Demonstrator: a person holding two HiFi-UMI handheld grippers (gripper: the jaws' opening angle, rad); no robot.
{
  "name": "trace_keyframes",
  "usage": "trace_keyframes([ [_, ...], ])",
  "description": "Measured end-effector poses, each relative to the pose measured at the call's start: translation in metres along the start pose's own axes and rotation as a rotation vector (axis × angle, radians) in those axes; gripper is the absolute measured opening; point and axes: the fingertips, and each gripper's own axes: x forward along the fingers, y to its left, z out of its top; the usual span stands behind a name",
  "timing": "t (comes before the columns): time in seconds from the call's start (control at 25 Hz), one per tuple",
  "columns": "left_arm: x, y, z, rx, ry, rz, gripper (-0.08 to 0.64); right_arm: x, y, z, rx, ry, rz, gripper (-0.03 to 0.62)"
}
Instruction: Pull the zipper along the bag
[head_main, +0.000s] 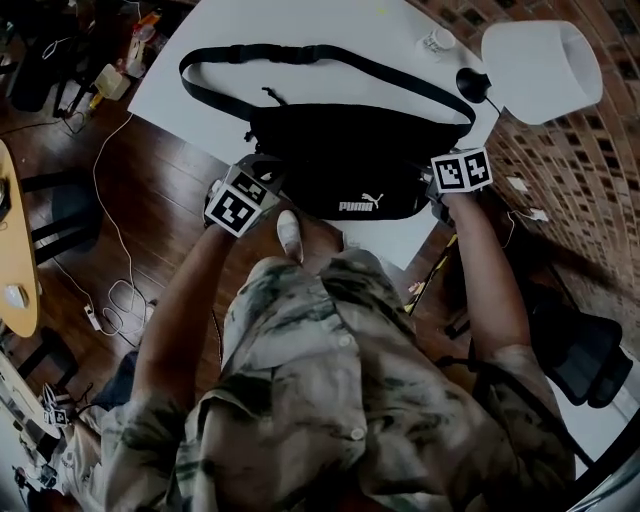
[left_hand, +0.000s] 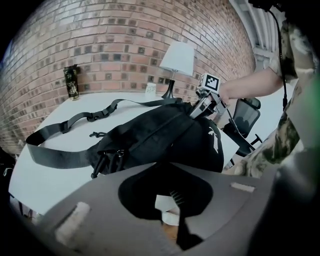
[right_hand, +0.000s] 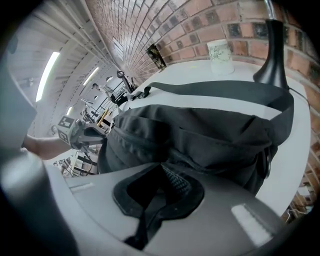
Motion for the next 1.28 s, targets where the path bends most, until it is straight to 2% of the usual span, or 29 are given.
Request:
trace_keyframes([
  [0.16,0.001,0.0,-0.003,-0.017,-0.04,-0.015,0.025,-0.002,-0.002,-0.002,0.001,-0.014,-0.043,0.006],
  [0.24,0.002,-0.002,-0.003,-0.028,-0.073,-0.033,0.028,-0.004,-0.001,-0.002,-0.037,-0.044,-0.081,0.006],
  [0.36,-0.004,0.003,0.0,-0.029,-0.137,-0.03,0.035,-0.01,0.006,0.005,-0.118,-0.137,-0.156,0.008],
  [0.44,-0.009,0.003,-0.001,-0.053,-0.176,-0.024,0.057,-0.022,0.012,0.002,-0.114,-0.217,-0.189,0.009],
  [0.48,-0.012,0.004,-0.001,-0.065,-0.193,-0.018,0.057,-0.029,0.016,-0.002,-0.106,-0.254,-0.195,0.009],
  [0.56,-0.021,0.013,-0.002,-0.082,-0.22,0.015,0.057,-0.035,0.024,-0.009,-0.116,-0.302,-0.191,0.06],
  [0.68,-0.043,0.011,0.0,-0.101,-0.261,0.067,0.055,-0.043,0.042,-0.032,-0.166,-0.318,-0.168,0.044],
  [0.8,-0.081,-0.025,0.003,-0.122,-0.312,0.074,0.055,-0.063,0.086,-0.063,-0.208,-0.341,-0.14,0.044],
  [0.92,-0.12,-0.081,0.001,-0.123,-0.361,0.083,0.055,-0.084,0.131,-0.096,-0.265,-0.39,-0.108,0.044],
  [1.08,-0.159,-0.172,-0.007,-0.141,-0.422,0.076,0.054,-0.117,0.174,-0.145,-0.356,-0.453,-0.084,0.044],
  [1.28,-0.188,-0.301,-0.029,-0.186,-0.438,0.033,0.052,-0.158,0.222,-0.236,-0.416,-0.441,-0.029,0.043],
])
